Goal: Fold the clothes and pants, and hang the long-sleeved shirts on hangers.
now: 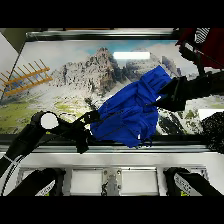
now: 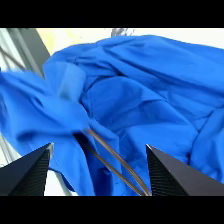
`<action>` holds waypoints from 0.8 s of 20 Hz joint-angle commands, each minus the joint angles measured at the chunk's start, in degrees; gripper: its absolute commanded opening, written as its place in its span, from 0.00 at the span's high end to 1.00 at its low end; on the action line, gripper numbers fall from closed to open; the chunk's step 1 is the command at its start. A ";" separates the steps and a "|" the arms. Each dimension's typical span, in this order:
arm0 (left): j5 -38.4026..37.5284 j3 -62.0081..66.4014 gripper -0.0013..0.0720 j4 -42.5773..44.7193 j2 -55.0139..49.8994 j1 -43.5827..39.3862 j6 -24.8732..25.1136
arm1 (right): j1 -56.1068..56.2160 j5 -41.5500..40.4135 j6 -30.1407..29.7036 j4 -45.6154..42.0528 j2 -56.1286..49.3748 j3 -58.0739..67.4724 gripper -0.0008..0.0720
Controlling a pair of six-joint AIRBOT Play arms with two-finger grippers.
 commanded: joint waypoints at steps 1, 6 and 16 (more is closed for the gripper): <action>0.11 -0.02 0.97 0.02 -0.02 0.04 0.00 | -10.56 2.05 -17.75 11.30 -0.68 -9.20 0.11; 0.11 -0.02 0.97 0.02 -0.02 0.04 0.00 | -13.55 3.34 -31.47 12.61 -7.23 -14.58 0.11; 0.11 -0.02 0.97 0.02 -0.02 0.04 -0.02 | -6.60 6.71 -39.89 18.56 -19.34 -14.58 0.11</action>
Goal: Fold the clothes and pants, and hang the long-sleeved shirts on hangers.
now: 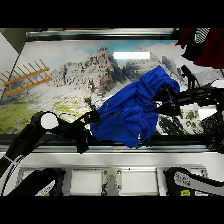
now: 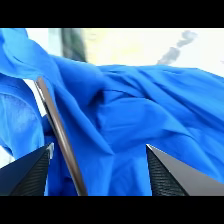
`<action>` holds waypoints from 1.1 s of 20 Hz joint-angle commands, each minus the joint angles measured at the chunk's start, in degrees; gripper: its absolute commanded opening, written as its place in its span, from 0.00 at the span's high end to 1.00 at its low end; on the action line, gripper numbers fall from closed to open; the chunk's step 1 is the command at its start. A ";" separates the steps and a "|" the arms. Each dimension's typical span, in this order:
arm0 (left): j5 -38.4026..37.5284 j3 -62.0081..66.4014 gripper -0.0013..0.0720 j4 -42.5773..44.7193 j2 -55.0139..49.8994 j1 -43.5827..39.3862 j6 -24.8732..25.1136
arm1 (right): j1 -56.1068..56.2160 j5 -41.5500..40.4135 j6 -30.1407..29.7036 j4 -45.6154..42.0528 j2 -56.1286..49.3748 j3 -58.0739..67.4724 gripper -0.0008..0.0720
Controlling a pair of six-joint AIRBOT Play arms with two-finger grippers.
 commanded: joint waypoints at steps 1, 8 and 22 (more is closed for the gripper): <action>0.00 -0.02 0.97 0.04 -0.02 0.04 0.00 | 3.23 1.46 -2.16 1.01 -3.56 -0.07 0.11; 0.00 -0.02 0.97 0.02 -0.02 0.04 -0.02 | 5.20 1.51 -2.14 5.03 -4.15 -0.07 0.11; 0.02 -0.02 0.97 0.00 -0.02 0.04 0.00 | 6.78 3.39 -2.12 4.55 -4.22 -0.07 0.11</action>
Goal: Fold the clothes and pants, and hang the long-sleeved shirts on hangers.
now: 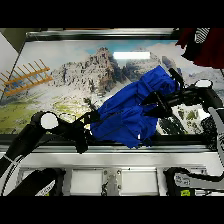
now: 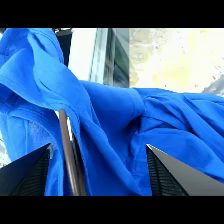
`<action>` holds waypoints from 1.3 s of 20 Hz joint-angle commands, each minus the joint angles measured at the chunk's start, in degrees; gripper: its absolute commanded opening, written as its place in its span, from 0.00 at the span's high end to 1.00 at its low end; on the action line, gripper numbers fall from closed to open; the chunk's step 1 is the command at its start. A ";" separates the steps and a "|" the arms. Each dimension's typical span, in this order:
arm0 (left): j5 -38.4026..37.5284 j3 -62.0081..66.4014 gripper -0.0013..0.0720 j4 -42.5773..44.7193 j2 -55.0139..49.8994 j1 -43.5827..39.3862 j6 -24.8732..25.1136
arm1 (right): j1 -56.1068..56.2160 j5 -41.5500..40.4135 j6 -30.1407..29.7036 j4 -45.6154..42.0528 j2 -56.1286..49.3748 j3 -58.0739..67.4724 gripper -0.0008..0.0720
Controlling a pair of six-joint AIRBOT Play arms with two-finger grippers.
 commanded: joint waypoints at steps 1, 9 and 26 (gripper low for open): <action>0.24 0.00 0.97 -0.28 -0.02 0.04 0.00 | 0.70 0.20 0.00 -0.24 -0.04 -0.02 0.12; 0.24 0.00 0.97 -0.26 -0.02 0.04 -0.02 | 0.70 0.22 0.00 0.13 -0.04 -0.02 0.11; 0.24 0.00 0.97 -0.20 -0.02 0.07 0.00 | 0.74 0.79 0.04 0.07 -0.04 -0.02 0.98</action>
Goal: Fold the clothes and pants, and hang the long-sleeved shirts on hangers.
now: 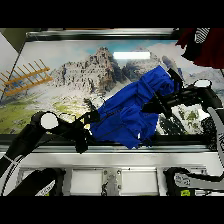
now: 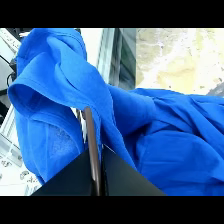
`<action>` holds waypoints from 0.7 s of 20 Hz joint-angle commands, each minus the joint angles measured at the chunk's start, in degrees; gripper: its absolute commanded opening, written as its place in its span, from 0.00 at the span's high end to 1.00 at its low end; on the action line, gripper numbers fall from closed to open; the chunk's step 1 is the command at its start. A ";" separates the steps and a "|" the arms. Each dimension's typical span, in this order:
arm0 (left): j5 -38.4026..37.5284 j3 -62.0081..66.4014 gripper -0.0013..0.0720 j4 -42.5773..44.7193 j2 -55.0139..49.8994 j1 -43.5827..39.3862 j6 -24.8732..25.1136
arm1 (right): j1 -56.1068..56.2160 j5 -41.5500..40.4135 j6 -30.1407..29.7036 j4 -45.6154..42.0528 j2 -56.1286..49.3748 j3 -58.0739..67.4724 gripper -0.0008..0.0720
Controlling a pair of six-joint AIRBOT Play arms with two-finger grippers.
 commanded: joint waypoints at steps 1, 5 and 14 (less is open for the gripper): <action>0.04 0.07 0.97 0.04 0.00 0.02 0.11 | 0.07 0.17 0.15 0.02 -0.04 -0.04 0.98; -0.20 0.07 0.97 0.04 0.00 0.00 0.09 | 0.02 0.02 2.73 0.02 -0.04 -0.04 0.98; -0.63 0.07 0.34 0.42 0.00 0.02 -5.90 | 0.02 -0.92 2.78 0.04 0.00 -0.02 0.98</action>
